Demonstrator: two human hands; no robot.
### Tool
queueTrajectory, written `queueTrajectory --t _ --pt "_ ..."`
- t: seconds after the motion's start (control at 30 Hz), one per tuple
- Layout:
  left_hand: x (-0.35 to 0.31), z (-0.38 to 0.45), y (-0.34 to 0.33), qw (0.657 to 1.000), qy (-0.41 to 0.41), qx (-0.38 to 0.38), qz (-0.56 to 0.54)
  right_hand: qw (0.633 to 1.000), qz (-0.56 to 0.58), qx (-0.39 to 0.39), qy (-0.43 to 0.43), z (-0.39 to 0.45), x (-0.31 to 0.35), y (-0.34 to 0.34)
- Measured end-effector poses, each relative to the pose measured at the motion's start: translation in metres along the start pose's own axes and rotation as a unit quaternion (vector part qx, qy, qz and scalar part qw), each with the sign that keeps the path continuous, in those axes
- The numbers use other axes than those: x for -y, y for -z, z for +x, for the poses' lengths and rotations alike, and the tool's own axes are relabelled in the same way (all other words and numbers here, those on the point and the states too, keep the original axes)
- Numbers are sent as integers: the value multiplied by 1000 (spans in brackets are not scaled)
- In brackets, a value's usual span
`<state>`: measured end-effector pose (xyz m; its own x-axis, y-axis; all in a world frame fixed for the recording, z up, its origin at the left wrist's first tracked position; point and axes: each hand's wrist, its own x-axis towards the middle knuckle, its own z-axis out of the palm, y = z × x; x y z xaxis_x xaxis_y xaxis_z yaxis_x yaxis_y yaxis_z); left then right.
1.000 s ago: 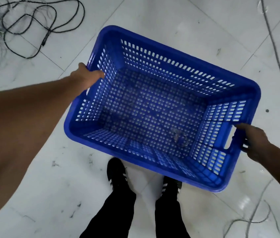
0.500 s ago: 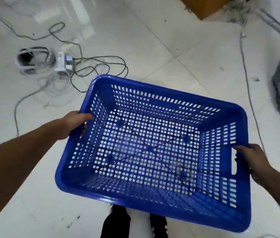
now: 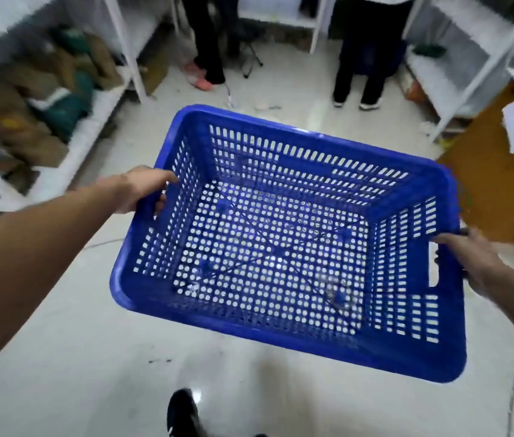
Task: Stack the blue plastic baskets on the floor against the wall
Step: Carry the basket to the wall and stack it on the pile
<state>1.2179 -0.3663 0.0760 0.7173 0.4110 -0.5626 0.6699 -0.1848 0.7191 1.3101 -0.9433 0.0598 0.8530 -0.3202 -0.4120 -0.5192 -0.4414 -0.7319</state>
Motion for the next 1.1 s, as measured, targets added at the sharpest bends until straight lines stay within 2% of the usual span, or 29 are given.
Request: queueTrajectory --t 0.1,0.27,0.4,0.47,0.5,0.63,0.7,0.87,1.0,1.1 --pt "40 -58 83 996 1 -76 -38 997 -32 27 65 -19 65 -45" --pt "138 -168 214 977 25 -204 -58 977 -84 69 183 -125 158 -166" --pt "242 -276 311 954 85 -273 -90 946 -141 124 263 -123 200 -299" --pt "295 -339 354 940 114 -304 -104 928 -157 154 301 -154 218 -372" --pt "321 -369 374 931 127 -321 -116 917 -152 174 325 -189 226 -403" --pt "424 -489 438 897 184 -376 -140 884 -131 279 351 -489 223 -437" --pt "474 -548 461 879 207 -396 -168 855 -157 318 378 -578 217 -468" --pt "586 -674 497 820 246 -451 -251 793 -213 361 444 -730 196 -560" --pt "658 -741 507 775 270 -488 -297 743 -250 364 503 -806 182 -647" --pt "715 -783 515 728 298 -523 -328 710 -257 394 525 -911 159 -662"
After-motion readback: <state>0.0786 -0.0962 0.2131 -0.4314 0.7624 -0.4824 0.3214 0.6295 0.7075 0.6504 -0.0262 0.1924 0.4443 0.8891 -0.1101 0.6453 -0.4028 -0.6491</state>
